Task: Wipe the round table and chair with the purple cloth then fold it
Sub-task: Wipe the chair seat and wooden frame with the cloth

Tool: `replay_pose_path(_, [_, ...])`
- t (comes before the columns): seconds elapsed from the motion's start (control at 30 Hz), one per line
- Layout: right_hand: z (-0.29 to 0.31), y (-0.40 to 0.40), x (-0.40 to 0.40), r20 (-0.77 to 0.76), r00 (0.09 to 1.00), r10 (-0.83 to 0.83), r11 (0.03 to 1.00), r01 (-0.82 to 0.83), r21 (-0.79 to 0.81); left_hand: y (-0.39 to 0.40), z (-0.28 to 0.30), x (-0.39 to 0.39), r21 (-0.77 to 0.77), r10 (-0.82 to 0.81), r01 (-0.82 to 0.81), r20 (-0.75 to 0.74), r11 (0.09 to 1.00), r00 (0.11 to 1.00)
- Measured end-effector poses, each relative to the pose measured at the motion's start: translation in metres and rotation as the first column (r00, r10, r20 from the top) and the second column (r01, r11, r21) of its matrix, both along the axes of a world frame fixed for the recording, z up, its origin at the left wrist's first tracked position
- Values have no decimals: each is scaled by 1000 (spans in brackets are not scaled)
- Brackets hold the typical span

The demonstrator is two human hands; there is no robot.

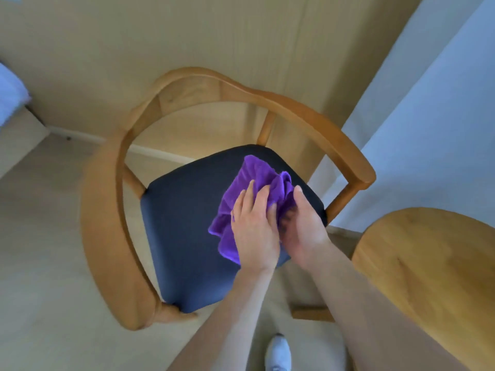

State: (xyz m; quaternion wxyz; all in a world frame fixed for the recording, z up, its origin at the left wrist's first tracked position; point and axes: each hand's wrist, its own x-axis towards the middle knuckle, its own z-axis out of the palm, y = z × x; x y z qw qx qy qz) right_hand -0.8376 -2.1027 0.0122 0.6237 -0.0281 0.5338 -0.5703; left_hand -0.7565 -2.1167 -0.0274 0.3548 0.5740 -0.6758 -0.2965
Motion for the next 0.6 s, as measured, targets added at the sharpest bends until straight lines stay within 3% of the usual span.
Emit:
replay_pose_path(0.07, [-23,-29,-19,-336,942,19,991,28,134,-26,-13,-15,153,-87,55,211,987,974])
replay_pose_path(0.1, [-34,-39,-28,-514,851,103,973,22,231,-36,-23,-20,249,-136,68,270,966,953])
replay_pose_path(0.17, [-56,-55,-46,-714,620,326,920,-35,390,-54,-47,-20,351,-170,44,337,935,926])
replay_pose_path(0.27, [-88,-76,-58,-841,222,493,867,-208,454,-76,-81,-5,303,-43,-91,407,949,913])
replay_pose_path(0.4, [-131,-97,-46,-854,-234,466,778,-351,521,-90,-120,15,251,120,-254,449,934,885])
replay_pose_path(0.47, [-144,-110,-45,-857,-296,422,798,-328,506,-99,-125,20,201,200,-309,430,930,881])
replay_pose_path(0.53, [-149,-119,-48,-847,-261,463,798,-294,526,-107,-125,26,173,225,-325,435,930,872])
replay_pose_path(0.6, [-152,-119,-50,-833,-240,499,779,-297,552,-112,-121,31,246,231,-357,423,901,876])
